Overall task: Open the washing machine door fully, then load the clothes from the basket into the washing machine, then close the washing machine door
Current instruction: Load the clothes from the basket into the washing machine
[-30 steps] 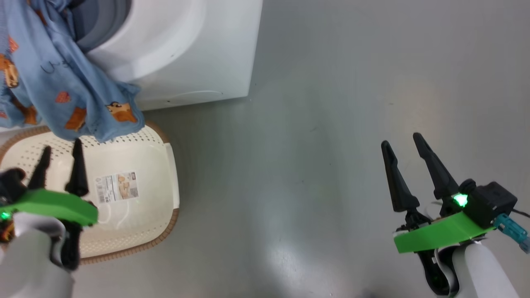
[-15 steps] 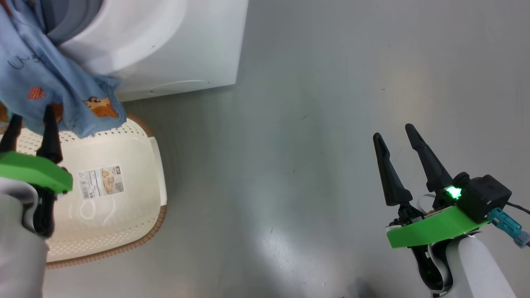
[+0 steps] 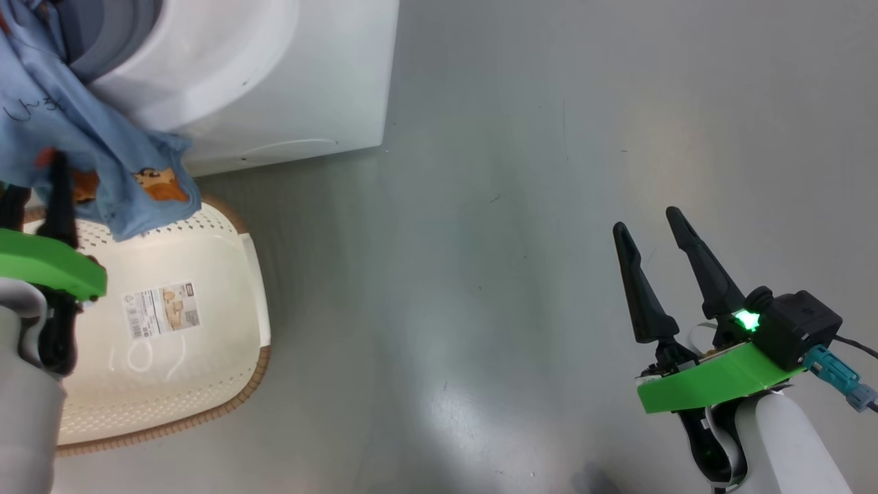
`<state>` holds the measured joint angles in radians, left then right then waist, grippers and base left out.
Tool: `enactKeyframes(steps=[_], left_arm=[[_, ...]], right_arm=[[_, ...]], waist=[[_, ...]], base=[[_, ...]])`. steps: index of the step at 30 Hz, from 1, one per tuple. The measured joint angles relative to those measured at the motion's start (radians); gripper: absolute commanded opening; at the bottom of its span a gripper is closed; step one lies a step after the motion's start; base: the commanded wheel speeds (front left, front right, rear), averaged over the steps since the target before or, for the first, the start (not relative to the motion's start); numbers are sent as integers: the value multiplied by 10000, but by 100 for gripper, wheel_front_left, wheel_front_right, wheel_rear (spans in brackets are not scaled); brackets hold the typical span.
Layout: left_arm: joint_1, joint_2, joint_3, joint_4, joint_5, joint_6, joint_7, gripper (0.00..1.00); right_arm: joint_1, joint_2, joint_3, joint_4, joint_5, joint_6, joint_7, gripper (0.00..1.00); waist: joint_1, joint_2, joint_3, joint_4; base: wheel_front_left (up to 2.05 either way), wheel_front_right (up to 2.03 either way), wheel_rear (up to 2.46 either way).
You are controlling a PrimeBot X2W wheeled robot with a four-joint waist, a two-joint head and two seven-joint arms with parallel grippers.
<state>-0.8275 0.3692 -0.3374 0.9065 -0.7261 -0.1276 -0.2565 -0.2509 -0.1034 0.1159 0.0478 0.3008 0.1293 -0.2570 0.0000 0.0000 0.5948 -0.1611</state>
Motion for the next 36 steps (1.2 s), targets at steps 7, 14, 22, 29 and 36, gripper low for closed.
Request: enactKeyframes(steps=[7, 14, 22, 29, 36], left_arm=[[-19, 82, 81, -44, -295, 0, 0, 0], [10, 90, 991, -554, -278, -2, 0, 0], [305, -146, 2349, -1818, 497, 0, 0, 0], [192, -245, 2717, -2422, 742, 0, -2, 0], [-676, -4, 2414, -2155, 842, 0, -2, 0]], right_arm=[[13, -8, -46, -10, 0, 0, 0, 100], [16, -2, -115, -25, 0, 0, 0, 100], [19, 15, -165, -19, 0, 0, 0, 100], [18, 42, -161, -17, 0, 0, 0, 100], [13, 113, -6, 10, 4, 0, 0, 100]], waist=[[0, 0, -63, 57], [0, 0, -164, 225], [0, 0, -370, 385], [0, 0, -352, 432], [0, 0, -296, 242]], base=[[0, 0, 0], [0, 0, 0], [0, 0, 0], [0, 0, 0], [0, 0, 0]])
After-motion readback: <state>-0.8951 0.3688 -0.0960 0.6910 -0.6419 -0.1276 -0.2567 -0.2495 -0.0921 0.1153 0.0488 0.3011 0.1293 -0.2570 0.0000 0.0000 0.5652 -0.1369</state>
